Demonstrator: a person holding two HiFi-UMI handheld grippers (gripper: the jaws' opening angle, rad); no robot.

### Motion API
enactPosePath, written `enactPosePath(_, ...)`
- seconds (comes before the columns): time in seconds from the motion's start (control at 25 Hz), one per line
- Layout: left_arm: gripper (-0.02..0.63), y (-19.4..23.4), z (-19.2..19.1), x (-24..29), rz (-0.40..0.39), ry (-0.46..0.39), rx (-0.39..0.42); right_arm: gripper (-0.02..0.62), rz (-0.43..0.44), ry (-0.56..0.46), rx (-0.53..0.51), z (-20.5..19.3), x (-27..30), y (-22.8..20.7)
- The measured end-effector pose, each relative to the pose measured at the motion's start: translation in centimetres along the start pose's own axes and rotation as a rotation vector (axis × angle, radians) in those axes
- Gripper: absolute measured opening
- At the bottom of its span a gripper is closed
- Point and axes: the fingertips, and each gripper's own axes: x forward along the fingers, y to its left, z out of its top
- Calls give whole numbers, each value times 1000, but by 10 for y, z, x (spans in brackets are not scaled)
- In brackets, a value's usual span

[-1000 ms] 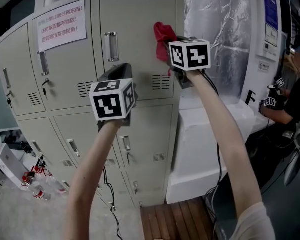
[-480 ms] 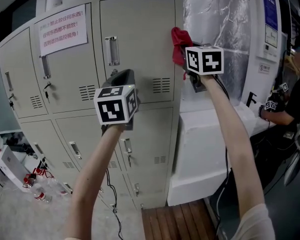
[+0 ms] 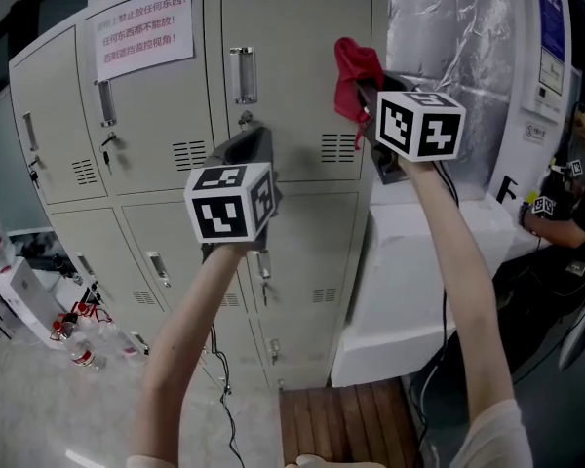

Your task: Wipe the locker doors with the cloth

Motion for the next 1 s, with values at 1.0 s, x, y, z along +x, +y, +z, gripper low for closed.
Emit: enactPosePath(1.0, 17, 64, -33, -61, 123, 7, 4, 26, 222, 95, 57, -79, 78, 149)
